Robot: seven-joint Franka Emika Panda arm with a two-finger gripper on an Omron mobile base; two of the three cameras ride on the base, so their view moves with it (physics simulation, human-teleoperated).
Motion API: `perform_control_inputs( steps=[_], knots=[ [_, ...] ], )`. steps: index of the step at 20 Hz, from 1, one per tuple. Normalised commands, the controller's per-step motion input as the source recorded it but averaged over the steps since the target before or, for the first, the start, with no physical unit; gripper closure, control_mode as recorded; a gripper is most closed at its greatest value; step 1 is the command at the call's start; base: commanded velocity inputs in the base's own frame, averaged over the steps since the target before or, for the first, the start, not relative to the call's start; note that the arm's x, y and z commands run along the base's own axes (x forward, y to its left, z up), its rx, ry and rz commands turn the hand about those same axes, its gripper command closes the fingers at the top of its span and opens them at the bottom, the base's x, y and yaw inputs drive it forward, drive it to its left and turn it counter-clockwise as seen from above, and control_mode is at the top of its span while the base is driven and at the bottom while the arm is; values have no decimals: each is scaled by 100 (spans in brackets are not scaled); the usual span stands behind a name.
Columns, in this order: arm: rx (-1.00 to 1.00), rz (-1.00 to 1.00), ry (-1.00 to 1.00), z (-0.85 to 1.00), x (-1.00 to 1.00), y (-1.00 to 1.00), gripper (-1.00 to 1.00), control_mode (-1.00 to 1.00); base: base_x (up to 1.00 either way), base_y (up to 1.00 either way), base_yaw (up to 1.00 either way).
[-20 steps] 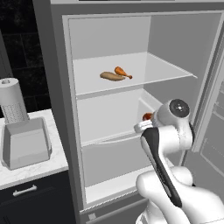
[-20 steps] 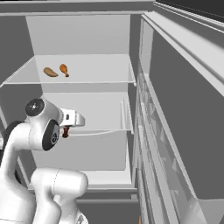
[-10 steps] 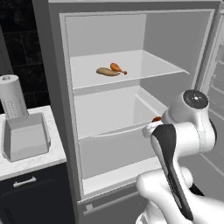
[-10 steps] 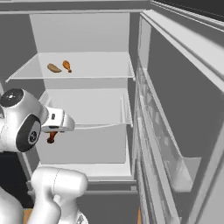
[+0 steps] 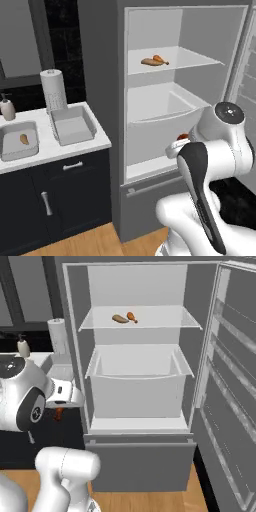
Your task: Place one sweet potato and one chicken drumstick in each tupperware on the nearby counter, to pack two identical lunches.
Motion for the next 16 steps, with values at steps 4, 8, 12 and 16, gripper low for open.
perform_control_inputs(
  steps=[4,8,12,16],
  knots=[
    [0,0,0,0,0,0,100,100,3,100,0],
    [0,0,0,0,0,0,100,100,38,100,0],
    [0,0,0,0,0,0,100,100,84,100,-4],
    [0,0,0,0,0,0,100,100,100,100,-7]
  ],
)
